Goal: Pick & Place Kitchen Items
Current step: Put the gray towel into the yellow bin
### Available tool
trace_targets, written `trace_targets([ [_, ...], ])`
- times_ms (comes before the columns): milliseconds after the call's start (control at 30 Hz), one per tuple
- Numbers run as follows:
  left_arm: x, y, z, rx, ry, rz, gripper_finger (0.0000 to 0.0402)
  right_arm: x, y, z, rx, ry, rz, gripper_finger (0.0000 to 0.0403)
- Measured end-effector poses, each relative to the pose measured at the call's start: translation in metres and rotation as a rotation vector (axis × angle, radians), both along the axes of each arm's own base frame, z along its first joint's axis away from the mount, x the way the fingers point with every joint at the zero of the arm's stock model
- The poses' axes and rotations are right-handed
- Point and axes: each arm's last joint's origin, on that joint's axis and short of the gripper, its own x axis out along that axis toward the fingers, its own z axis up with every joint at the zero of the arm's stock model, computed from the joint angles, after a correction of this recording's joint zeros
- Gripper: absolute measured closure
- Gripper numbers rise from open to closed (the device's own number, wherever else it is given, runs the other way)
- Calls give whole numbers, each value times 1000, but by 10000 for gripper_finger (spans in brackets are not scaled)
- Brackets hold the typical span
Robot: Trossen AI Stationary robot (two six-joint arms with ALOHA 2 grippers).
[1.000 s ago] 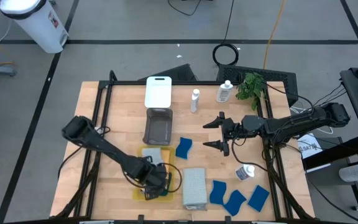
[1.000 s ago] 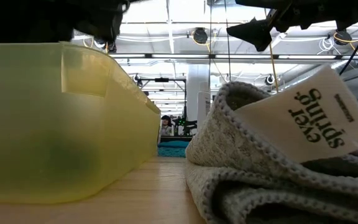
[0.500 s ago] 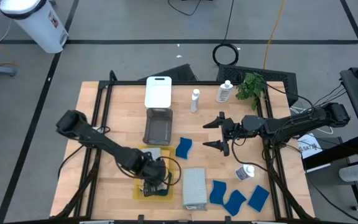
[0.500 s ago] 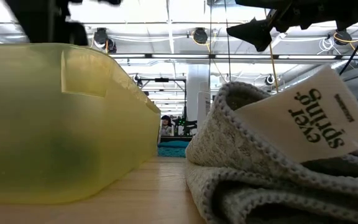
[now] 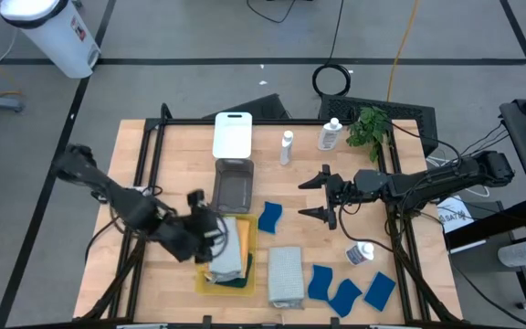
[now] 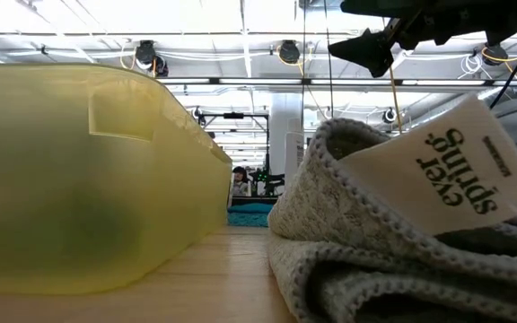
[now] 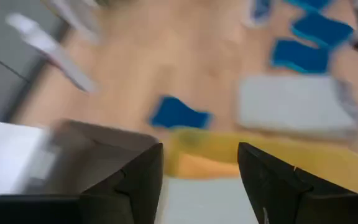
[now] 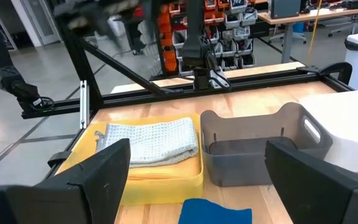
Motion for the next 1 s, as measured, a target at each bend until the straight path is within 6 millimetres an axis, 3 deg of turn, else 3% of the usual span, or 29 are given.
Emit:
trace_targets([
  [133, -9, 21, 0, 64, -125, 27, 192, 0, 0, 0, 0, 3, 0, 67],
  [300, -19, 57, -31, -24, -247, -113, 192, 0, 0, -1, 0, 6, 1, 67],
  [533, -67, 105, -66, -68, -400, -52, 192, -1, 1, -7, 40, 77, 0, 67],
  [767, -117, 115, -78, -110, -578, -51, 192, -2, 18, -15, 3, 135, 77, 67],
  [1000, -142, 123, -88, -70, -675, 42, 192, 10, 47, -38, -73, 201, 196, 67],
])
